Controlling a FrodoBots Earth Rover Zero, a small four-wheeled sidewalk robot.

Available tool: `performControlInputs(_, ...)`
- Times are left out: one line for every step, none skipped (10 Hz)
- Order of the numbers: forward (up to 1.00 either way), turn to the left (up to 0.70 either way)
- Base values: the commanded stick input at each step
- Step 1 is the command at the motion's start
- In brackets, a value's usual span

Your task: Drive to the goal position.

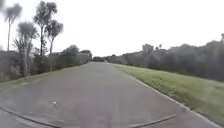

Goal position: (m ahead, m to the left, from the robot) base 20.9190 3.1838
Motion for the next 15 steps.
performControlInputs(1.00, 0.27)
performControlInputs(1.00, 0.18)
performControlInputs(1.00, 0.00)
performControlInputs(1.00, 0.00)
performControlInputs(1.00, 0.00)
performControlInputs(1.00, 0.00)
performControlInputs(1.00, 0.00)
performControlInputs(1.00, 0.00)
performControlInputs(1.00, 0.00)
performControlInputs(1.00, 0.00)
performControlInputs(1.00, 0.00)
performControlInputs(1.00, 0.00)
performControlInputs(1.00, 0.00)
performControlInputs(1.00, 0.00)
performControlInputs(1.00, 0.00)
